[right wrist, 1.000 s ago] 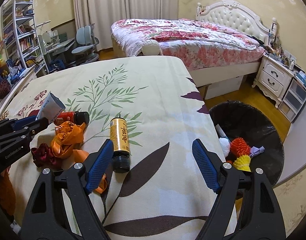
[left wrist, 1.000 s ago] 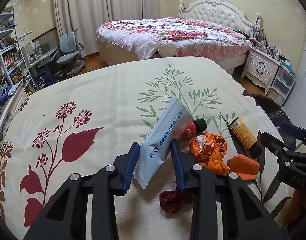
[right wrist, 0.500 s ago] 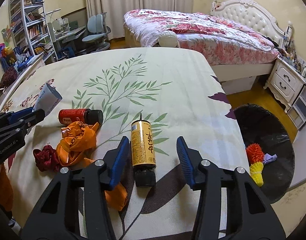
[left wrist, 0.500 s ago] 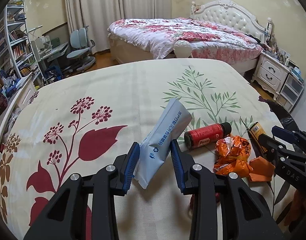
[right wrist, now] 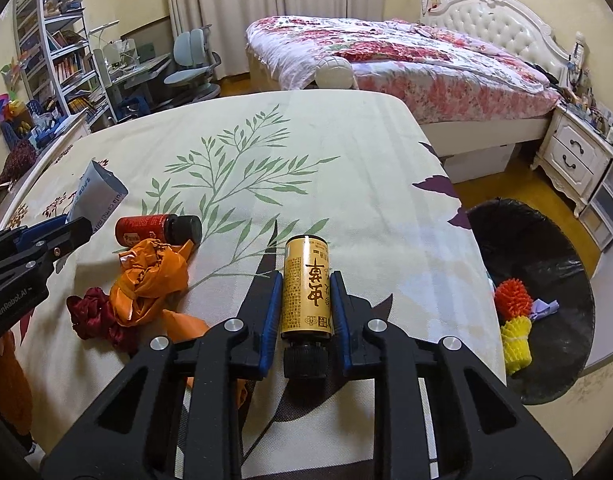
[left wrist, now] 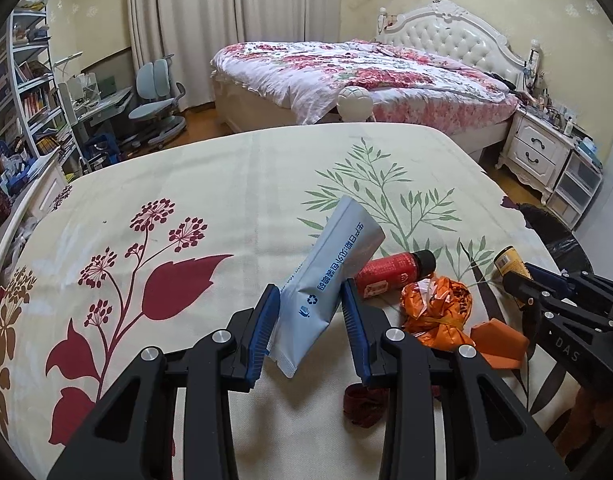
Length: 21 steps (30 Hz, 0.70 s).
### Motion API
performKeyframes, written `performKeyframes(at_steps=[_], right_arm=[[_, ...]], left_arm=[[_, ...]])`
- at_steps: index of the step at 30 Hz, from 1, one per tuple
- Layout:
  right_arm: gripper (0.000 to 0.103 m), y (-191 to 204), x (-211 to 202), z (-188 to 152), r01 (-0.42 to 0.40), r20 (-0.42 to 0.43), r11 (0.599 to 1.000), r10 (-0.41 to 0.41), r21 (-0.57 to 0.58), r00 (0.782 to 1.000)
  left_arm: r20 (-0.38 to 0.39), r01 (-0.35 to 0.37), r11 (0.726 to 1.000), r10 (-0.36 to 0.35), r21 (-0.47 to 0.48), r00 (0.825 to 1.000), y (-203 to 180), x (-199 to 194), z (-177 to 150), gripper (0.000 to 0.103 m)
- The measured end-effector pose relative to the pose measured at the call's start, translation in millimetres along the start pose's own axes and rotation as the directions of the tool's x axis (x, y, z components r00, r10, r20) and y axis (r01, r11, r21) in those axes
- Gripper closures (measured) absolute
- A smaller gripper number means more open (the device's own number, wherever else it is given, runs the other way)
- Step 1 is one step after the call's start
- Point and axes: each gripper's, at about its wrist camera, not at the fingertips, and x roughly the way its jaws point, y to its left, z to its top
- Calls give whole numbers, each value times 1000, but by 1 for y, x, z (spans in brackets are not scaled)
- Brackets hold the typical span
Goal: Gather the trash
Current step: 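Grasp the gold can with the right gripper while the left gripper holds the tube, then carry the tube and gold can over the bin with both grippers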
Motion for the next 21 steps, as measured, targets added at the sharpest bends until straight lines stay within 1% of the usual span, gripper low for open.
performKeyframes(at_steps=[9, 21], right_arm=[[80, -22, -21, -5, 17, 40, 999, -19, 44, 999], [80, -72, -54, -8, 71, 101, 989, -85, 132, 991]], left_arm=[[37, 24, 1000, -24, 0, 999, -20, -14, 10, 67], [57, 86, 995, -88, 44, 994, -71, -20, 22, 67]])
